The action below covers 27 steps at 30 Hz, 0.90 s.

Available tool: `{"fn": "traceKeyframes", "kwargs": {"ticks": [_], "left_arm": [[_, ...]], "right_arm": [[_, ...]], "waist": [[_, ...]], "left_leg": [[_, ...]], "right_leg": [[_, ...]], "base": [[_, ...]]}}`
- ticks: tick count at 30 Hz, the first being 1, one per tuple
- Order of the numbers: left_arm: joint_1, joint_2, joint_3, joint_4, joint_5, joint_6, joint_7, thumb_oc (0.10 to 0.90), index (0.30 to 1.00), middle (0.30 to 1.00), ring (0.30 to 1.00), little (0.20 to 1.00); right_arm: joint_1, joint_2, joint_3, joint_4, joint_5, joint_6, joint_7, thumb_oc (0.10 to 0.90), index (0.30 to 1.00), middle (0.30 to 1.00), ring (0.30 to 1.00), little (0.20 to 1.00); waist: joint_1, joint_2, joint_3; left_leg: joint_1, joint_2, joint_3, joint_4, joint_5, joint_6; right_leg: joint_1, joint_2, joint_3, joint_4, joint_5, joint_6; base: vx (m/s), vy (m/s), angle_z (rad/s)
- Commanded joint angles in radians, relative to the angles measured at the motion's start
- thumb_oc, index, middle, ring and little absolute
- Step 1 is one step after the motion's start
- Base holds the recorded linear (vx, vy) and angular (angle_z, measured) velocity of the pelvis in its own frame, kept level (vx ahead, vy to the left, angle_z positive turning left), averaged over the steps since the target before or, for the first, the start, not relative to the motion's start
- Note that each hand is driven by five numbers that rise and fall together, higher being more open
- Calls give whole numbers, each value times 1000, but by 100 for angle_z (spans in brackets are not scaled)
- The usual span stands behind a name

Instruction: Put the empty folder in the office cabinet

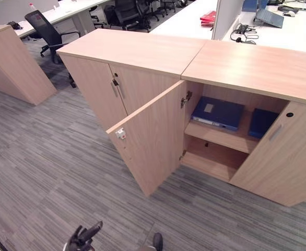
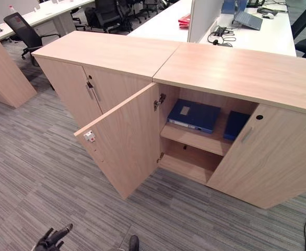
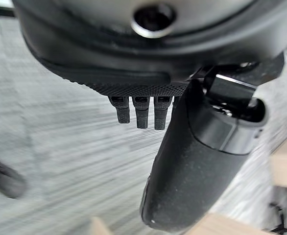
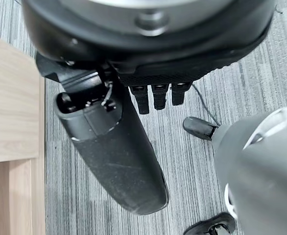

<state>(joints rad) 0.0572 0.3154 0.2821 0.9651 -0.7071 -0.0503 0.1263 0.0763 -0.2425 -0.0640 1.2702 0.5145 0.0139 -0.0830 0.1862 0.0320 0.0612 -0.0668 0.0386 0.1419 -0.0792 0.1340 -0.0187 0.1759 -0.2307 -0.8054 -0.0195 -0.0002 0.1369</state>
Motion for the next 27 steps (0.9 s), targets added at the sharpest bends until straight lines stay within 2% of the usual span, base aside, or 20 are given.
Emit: {"fn": "traceKeyframes", "kwargs": {"ticks": [1,3,4,5,7,10,13,17,20,23,25,27], "left_arm": [[-89,108,50,-22,-63,-83,36,800,900,900,900,900],[-109,141,47,-35,-51,-82,39,800,900,900,900,900],[-136,202,34,-74,-23,-80,31,800,900,900,900,900],[-136,203,34,-75,-22,-79,32,800,900,900,900,900],[-165,257,7,-128,22,-77,18,800,900,900,900,900],[-216,316,-27,-140,62,-73,3,800,900,900,900,900],[-250,342,-50,-145,77,-70,-2,800,900,900,900,900],[-343,433,-114,-121,125,-61,-31,800,900,900,900,900],[-398,469,-152,-92,135,-55,-50,800,900,900,900,900],[-514,521,-241,-53,144,-46,-98,800,900,900,900,900],[-519,522,-245,-50,143,-47,-99,800,900,900,900,900],[-580,536,-297,-63,129,-46,-127,800,900,900,900,900]], "right_arm": [[-25,-24,-20,14,13,-6,-9,800,900,900,900,900],[-19,-22,-17,7,16,-4,-5,800,900,900,900,900],[-10,-26,-9,2,12,-3,1,800,900,900,900,900],[-10,-25,-10,1,12,-3,1,800,900,900,900,900],[-5,-30,-5,-2,7,-2,7,800,900,900,900,900],[-8,-39,2,5,1,-3,16,800,900,900,900,900],[-8,-43,8,6,-3,0,19,800,900,900,900,900],[-13,-53,25,8,-6,0,35,800,900,900,900,900],[-16,-59,30,13,-5,1,41,800,900,900,900,900],[-22,-73,43,27,-10,3,56,800,900,900,900,900],[-23,-72,41,28,-10,3,57,800,900,900,900,900],[-32,-85,46,45,-14,8,63,800,900,900,900,900]], "waist": [[5,-4,-24],[0,-6,-24],[-8,-8,-24],[-7,-9,-24],[-16,-11,-24],[-27,-15,-24],[-34,-16,-26],[-52,-18,-28],[-60,-18,-29],[-76,-17,-32],[-74,-18,-31],[-83,-17,-32]], "left_leg": [[1,14,-39,-8,-124,-57],[5,13,-33,-8,-127,-56],[11,12,-24,-8,-132,-56],[11,12,-24,-8,-132,-56],[19,12,-17,-8,-134,-56],[26,15,-8,-8,-136,-58],[32,17,-1,-8,-138,-59],[45,25,17,-8,-141,-61],[50,29,27,-8,-143,-63],[59,36,41,-8,-144,-64],[60,36,42,-8,-144,-65],[63,38,49,-8,-146,-64]], "right_leg": [[-34,-20,88,-30,22,37],[-35,-20,97,-34,26,40],[-34,-21,107,-38,30,45],[-34,-21,107,-39,30,45],[-31,-21,112,-41,32,48],[-28,-19,120,-45,34,50],[-28,-17,125,-49,35,51],[-26,-10,138,-57,37,54],[-26,-7,146,-59,36,55],[-28,-4,157,-60,36,57],[-28,-4,158,-60,36,57],[-29,-2,162,-60,37,59]], "base": [[19,13,-6],[16,11,-12],[6,9,-17],[9,6,-21],[10,-6,-17],[4,-11,-17],[-1,-15,-7],[-4,-15,-14],[-4,-13,-12],[-13,-19,-16],[-8,-8,-8],[-8,-5,-2]]}}
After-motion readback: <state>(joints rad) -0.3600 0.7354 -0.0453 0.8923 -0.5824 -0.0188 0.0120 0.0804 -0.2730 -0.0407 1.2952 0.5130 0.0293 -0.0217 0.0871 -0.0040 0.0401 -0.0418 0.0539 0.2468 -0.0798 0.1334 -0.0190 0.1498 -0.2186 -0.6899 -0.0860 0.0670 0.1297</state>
